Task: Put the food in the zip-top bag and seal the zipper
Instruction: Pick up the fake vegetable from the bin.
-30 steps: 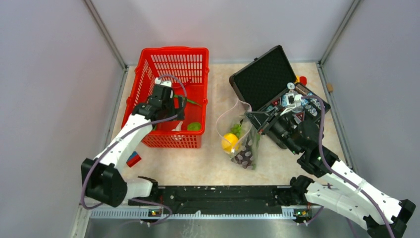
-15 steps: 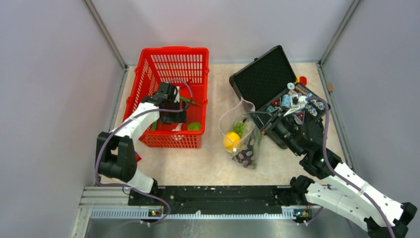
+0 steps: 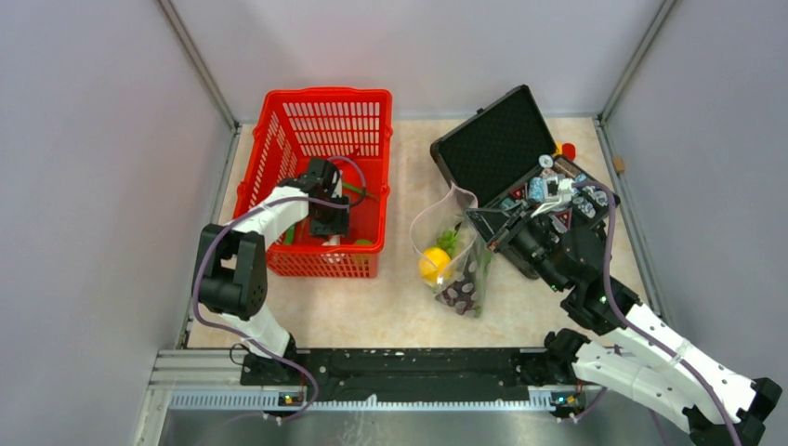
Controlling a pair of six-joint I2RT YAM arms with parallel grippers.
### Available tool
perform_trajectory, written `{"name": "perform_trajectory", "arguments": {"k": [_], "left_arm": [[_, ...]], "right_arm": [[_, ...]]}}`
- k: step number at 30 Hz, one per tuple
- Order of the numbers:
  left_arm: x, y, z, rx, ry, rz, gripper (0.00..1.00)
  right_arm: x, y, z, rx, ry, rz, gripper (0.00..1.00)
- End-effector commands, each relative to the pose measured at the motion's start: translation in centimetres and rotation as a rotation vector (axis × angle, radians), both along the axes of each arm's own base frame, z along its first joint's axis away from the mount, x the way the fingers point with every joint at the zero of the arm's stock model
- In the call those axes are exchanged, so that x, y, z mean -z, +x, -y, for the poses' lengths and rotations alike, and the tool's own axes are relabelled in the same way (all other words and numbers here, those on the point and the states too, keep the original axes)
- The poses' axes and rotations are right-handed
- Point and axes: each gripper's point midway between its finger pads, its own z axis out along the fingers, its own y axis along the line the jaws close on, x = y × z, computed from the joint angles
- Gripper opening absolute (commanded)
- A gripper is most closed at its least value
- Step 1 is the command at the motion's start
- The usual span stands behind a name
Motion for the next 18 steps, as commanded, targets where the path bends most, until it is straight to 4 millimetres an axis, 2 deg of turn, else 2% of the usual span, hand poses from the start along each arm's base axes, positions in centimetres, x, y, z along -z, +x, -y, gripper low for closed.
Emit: {"name": "perform_trajectory", "arguments": {"k": [1, 6, 11, 14, 18], "left_arm": [[-1.8, 0.8, -0.1, -0.018, 0.002, 0.061, 0.57], [-1.4, -0.2, -0.5, -0.014, 0.021, 0.013, 0.52], [-0.4, -0.9, -1.1, -0.024, 0.050, -0.017, 0.53], [-0.1, -0.8, -1.1, -0.017, 0.055, -0.023, 0.52], [0.6, -0.7, -1.2, -0.012, 0.074, -0.043, 0.47]], "right_arm": [[-3.8, -0.2, 0.5, 0.013, 0.096, 0.081, 0.00], [-3.8, -0.2, 0.5, 0.012, 0.098, 0.081, 0.00], [-3.8, -0.2, 0.4, 0.010, 0.096, 0.078, 0.00], [-3.8, -0.2, 0.5, 0.012, 0.098, 0.076, 0.00], [-3.7, -0.2, 0.4, 0.009, 0.098, 0.074, 0.00]]}}
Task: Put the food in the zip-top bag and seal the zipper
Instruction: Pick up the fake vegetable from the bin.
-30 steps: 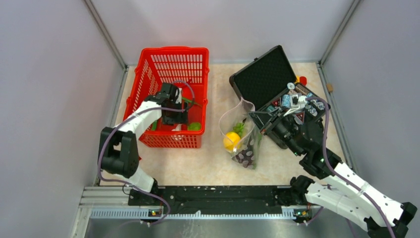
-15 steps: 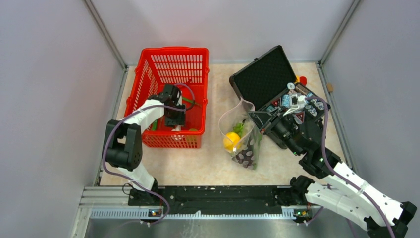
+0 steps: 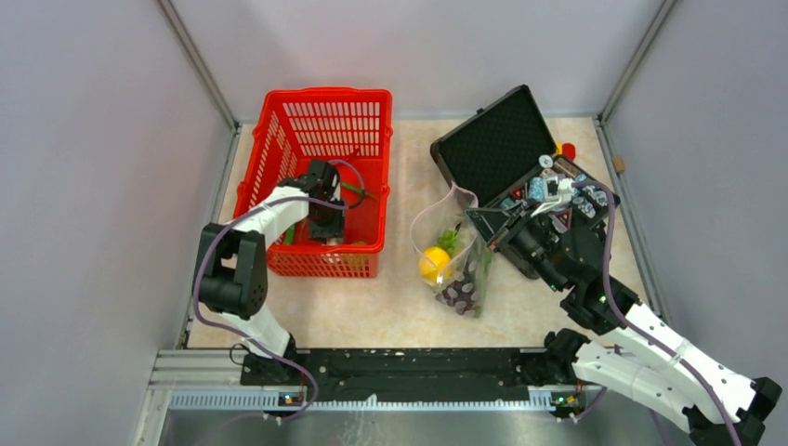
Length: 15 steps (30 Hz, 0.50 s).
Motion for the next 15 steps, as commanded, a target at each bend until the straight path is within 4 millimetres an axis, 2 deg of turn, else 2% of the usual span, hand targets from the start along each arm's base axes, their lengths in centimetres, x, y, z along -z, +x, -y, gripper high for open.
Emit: {"name": "perform_trajectory", "arguments": {"k": [1, 9, 12, 15], "left_arm": [[0.4, 0.3, -0.2, 0.003, 0.026, -0.011, 0.46], [0.8, 0.2, 0.1, 0.008, 0.021, -0.014, 0.39], [0.2, 0.5, 0.2, 0.004, 0.014, 0.010, 0.29], [-1.0, 1.1, 0.3, -0.007, 0.003, 0.062, 0.27]], "right_arm": [[-3.8, -0.4, 0.4, 0.001, 0.098, 0.079, 0.00], [-3.7, -0.3, 0.3, 0.002, 0.100, 0.076, 0.00], [-3.7, -0.3, 0.3, 0.002, 0.101, 0.074, 0.00], [-3.7, -0.3, 0.3, 0.001, 0.099, 0.072, 0.00]]}}
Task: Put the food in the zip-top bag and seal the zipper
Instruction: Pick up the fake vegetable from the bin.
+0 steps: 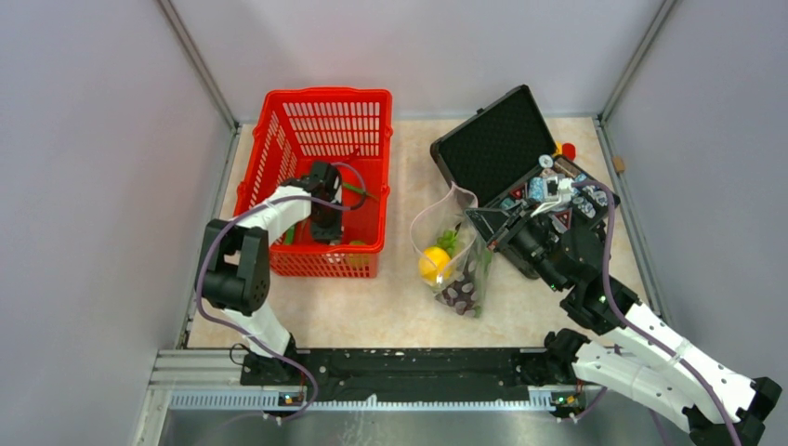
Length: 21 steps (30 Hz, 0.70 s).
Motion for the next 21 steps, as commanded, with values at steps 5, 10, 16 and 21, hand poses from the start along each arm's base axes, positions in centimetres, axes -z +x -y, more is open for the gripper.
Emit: {"name": "perform_trajectory", "arguments": {"k": [5, 10, 16, 21], "left_arm": [[-4.3, 2.1, -0.1, -0.037, -0.006, 0.195, 0.15], [-6.2, 2.2, -0.6, -0.063, -0.002, 0.258, 0.11], [-11.2, 2.4, 0.0, -0.025, -0.065, 0.403, 0.10], [-16.8, 1.9, 1.8, 0.048, -0.196, 0.557, 0.12]], "right_arm": [[-3.6, -0.2, 0.3, 0.006, 0.094, 0.073, 0.00], [-3.6, -0.1, 0.1, 0.001, 0.091, 0.072, 0.00], [-3.7, -0.1, 0.1, 0.000, 0.090, 0.072, 0.00], [-3.7, 0.0, 0.0, 0.002, 0.088, 0.074, 0.00]]}}
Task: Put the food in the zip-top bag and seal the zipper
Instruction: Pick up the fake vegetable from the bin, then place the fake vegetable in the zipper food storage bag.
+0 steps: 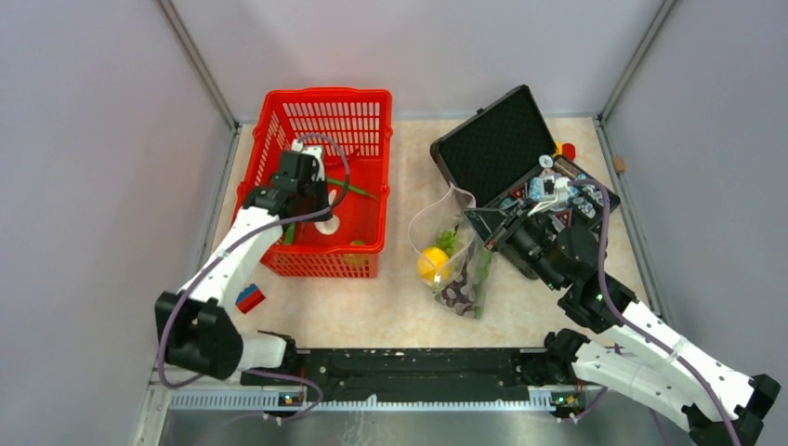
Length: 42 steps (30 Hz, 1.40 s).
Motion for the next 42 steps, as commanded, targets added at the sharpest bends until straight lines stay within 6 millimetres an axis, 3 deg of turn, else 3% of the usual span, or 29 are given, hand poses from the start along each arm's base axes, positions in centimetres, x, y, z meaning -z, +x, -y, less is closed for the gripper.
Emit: {"name": "perform_trajectory", "arguments": {"k": [1, 10, 15, 26, 34, 37, 42], "left_arm": [[-6.7, 0.3, 2.5, 0.112, -0.138, 0.212, 0.12], [-16.5, -3.3, 6.6, 0.328, -0.408, 0.489, 0.12], [-20.3, -5.4, 7.8, 0.425, -0.502, 0.616, 0.13], [-23.8, -11.5, 12.4, 0.834, -0.809, 0.639, 0.16], [-26.8, -19.7, 13.7, 1.275, -0.983, 0.622, 0.19], [-26.6, -21.9, 14.0, 1.393, -0.952, 0.637, 0.21], [-25.3, -23.2, 15.5, 1.477, -0.900, 0.611, 0.24]], "right_arm": [[-4.1, -0.3, 0.3, 0.002, 0.097, 0.084, 0.00], [-4.2, -0.4, 0.2, -0.004, 0.100, 0.085, 0.00], [-4.1, -0.4, 0.1, -0.009, 0.106, 0.083, 0.00], [-4.2, -0.4, 0.1, -0.010, 0.110, 0.087, 0.00], [-4.2, -0.4, 0.1, -0.011, 0.113, 0.084, 0.00], [-4.2, -0.4, 0.0, -0.013, 0.114, 0.086, 0.00], [-4.3, -0.4, -0.1, -0.019, 0.115, 0.088, 0.00]]}}
